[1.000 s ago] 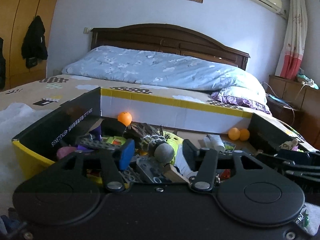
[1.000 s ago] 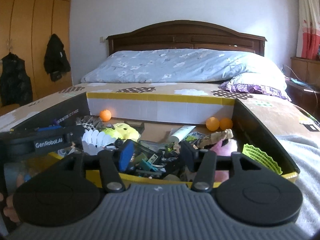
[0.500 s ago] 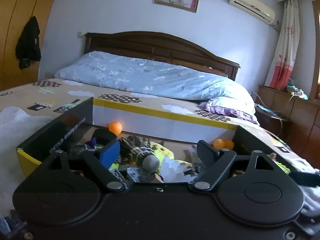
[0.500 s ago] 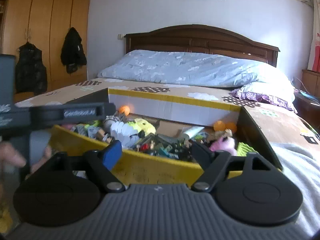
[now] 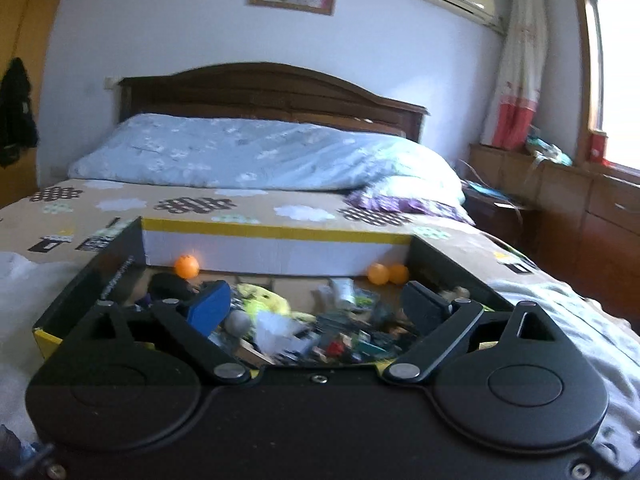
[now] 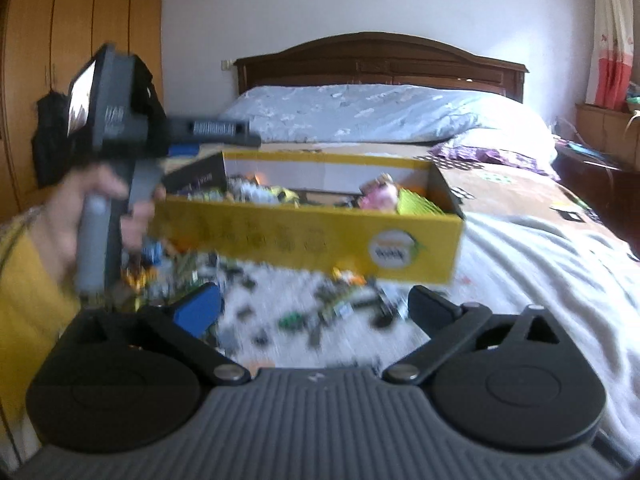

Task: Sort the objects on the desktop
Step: 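Move both grippers back over the Lego pile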

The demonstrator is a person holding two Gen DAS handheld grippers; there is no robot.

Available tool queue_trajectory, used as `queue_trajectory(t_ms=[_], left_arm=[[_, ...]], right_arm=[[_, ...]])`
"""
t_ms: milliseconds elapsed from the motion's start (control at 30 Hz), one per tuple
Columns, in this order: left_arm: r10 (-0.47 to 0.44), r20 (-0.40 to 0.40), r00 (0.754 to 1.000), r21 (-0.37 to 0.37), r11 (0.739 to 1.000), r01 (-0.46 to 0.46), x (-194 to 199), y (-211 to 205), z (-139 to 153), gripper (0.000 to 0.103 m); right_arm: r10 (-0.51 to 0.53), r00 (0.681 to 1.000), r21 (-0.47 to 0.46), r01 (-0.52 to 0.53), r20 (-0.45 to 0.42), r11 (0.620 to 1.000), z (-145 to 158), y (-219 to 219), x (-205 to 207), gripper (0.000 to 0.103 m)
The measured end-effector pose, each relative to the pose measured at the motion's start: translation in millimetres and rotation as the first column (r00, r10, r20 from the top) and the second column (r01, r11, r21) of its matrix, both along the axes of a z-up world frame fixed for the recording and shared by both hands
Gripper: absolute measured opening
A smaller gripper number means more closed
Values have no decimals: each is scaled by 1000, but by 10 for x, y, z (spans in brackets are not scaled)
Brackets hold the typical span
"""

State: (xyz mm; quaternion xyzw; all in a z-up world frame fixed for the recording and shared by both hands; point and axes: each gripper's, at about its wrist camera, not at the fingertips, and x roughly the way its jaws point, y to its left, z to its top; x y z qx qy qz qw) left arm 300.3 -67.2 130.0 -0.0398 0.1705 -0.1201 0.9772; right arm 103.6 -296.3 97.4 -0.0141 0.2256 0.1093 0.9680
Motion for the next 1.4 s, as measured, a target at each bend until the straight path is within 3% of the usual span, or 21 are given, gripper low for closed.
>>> queue_trajectory(t_ms=[400,600,900,1067,1200,1400], left_arm=[[-118,-32,993,143,982,121,-999,-305,60,94],[-177,-70,982,127,975,185,-1592,-409,-139,95],[-237,-97,967,110,963,247,-2441,-393,-670,95],[-277,-110,955,87,954,287,-2720,-286,-816,92],[-318,-119,941,95,939,329,-2855,-295,-886,79],[-404,-150,902,94,902,420,-2990,-410,-1010,53]], right_arm=[[-127,987,70,134,-100,989,-568,-268,-910,103],[-137,987,72,144,-89,987,-705,-249,-1243,103],[-144,987,47,148,-70,988,-863,-195,-1522,103],[-142,989,-20,142,-51,990,-987,-116,-1600,103],[-141,990,-52,140,-25,989,-1071,-68,-1631,103],[-144,990,-2,144,-4,990,-1130,-132,-1665,103]])
